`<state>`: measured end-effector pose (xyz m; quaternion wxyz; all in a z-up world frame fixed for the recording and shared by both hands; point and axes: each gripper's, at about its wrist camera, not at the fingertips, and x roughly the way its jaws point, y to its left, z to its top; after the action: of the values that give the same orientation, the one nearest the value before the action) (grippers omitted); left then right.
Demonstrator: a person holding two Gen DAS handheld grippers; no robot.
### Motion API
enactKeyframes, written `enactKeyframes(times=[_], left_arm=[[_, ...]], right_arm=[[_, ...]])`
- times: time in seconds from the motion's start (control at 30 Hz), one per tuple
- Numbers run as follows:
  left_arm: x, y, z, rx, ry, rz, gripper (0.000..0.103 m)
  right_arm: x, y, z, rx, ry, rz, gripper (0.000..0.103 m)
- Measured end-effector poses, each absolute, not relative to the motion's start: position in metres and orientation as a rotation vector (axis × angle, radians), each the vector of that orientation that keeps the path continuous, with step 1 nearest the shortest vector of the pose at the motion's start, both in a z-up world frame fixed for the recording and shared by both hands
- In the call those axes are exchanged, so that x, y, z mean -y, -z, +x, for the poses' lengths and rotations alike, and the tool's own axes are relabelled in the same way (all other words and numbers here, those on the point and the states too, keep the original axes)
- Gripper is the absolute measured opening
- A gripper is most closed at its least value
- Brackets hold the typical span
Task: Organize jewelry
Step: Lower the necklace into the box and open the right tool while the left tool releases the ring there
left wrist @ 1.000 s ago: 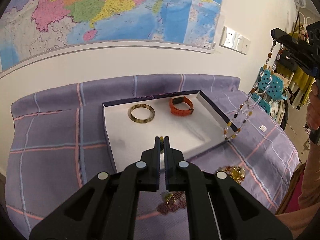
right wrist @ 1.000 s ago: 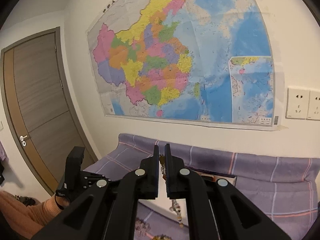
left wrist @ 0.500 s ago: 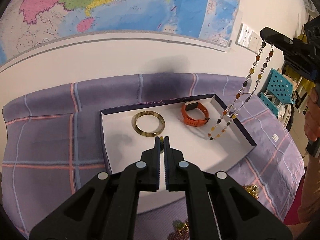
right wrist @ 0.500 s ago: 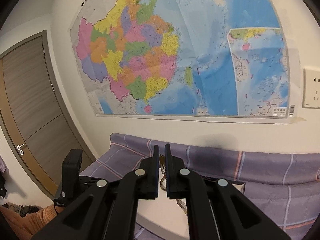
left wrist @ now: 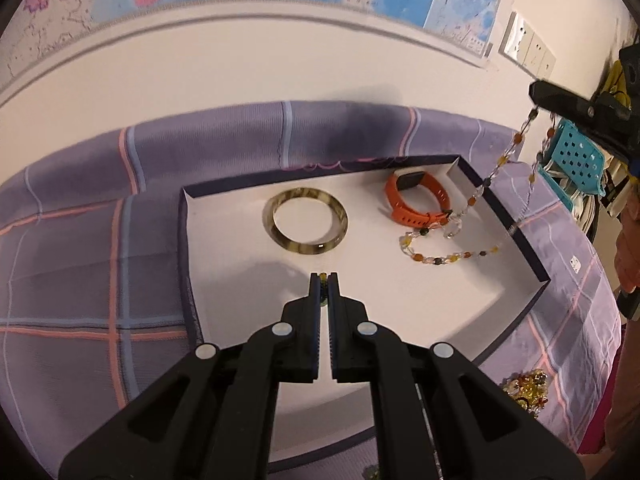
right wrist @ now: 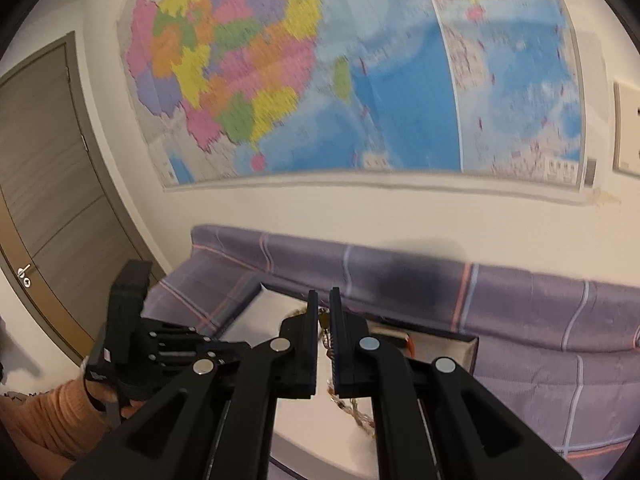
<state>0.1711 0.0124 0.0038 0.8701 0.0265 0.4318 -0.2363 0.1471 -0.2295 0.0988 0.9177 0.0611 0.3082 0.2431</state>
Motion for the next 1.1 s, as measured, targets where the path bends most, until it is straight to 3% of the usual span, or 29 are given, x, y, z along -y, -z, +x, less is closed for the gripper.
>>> enactKeyframes(times=[0.53,0.7,1.1], left_arm=[[-0.005,0.010,0.189,-0.962,0.454,0.058,0.004],[-0.005,0.013,0.191,-0.968,0.437,0.064,0.009],[-0.018,0.004,0.183,-0.927,0.374,0.069,0.034]], right_arm=[[0.214,-0.037,0.174,-0.805,-0.527,0.096,0.004],[0.209,-0.015,0.173,-0.869,-0.534,0.076,0.004],[0.212,0.008,0.168,-0.897,-0.479,0.047,0.016]])
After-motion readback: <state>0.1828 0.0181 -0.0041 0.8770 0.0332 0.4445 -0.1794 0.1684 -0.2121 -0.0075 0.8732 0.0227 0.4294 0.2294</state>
